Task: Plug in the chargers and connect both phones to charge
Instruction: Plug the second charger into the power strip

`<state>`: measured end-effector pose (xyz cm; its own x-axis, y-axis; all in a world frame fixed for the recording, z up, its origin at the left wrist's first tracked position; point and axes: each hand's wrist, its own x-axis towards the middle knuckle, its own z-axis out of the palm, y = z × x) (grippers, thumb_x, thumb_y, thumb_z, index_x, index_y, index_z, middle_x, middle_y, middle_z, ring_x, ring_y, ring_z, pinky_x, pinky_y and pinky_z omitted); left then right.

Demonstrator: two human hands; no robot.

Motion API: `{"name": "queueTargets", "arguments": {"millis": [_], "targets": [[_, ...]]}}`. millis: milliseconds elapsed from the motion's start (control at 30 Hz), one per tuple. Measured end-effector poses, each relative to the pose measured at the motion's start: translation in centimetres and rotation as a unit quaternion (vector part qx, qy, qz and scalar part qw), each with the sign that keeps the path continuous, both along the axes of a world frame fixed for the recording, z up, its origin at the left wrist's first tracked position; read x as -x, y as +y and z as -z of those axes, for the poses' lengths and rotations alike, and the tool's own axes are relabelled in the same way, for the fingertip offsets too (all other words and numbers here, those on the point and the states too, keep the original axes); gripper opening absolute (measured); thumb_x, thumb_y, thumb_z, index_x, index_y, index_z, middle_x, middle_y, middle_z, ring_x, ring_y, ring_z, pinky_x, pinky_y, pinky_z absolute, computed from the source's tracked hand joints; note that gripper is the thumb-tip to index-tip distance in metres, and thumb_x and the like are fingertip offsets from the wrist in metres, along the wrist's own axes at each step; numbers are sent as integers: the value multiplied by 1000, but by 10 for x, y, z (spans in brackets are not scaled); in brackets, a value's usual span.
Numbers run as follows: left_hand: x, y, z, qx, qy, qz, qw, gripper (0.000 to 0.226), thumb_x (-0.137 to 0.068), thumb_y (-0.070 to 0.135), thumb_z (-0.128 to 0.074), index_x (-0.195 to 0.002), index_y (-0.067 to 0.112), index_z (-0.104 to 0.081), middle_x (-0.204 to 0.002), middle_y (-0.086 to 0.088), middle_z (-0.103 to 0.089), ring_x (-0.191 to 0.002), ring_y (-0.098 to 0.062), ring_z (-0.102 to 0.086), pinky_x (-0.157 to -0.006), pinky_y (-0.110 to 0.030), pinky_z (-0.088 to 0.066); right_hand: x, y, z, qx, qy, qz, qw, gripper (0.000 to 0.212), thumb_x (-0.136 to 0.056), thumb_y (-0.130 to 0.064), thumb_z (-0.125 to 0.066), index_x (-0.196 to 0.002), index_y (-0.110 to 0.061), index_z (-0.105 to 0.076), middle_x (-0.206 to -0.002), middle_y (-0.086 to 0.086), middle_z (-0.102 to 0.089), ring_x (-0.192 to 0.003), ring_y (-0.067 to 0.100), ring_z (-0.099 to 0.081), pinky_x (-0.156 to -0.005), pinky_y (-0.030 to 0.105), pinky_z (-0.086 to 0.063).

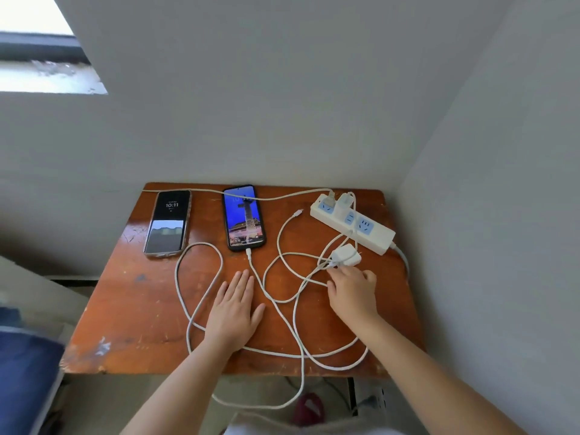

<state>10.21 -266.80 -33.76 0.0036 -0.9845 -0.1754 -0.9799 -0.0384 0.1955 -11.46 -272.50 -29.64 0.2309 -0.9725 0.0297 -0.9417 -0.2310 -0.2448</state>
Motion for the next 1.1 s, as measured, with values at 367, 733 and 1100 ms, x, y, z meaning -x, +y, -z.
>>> {"name": "queueTargets", "arguments": {"millis": [367,733,1100], "targets": [[1,-2,-2,-6,2,-13,1000,65,-92,52,-25,-143,20,0,-155,-1,0,-141,-14,7,-107,-28,12,4,-14,-5,26,-37,-38,998,15,-82,-11,-68,-95,-5,-72,-88,12,-67,-83,27,-62,-69,35,-49],[3,-4,1,-4,-10,-16,1000,64,-92,51,-25,-143,21,-1,-155,1,-1,-140,-11,7,-107,-28,11,69,14,-9,84,-158,68,981,16,-79,3,-66,-95,6,-65,-94,24,-68,-83,35,-68,-68,35,-56],[4,-3,-1,1,-15,-11,1000,63,-93,50,-23,-143,19,-3,-155,-1,-3,-141,-14,5,-108,-28,10,47,-32,-21,21,-126,142,982,31,-94,-26,-50,-115,-4,-53,-121,16,-55,-110,23,-56,-74,24,-48]]}}
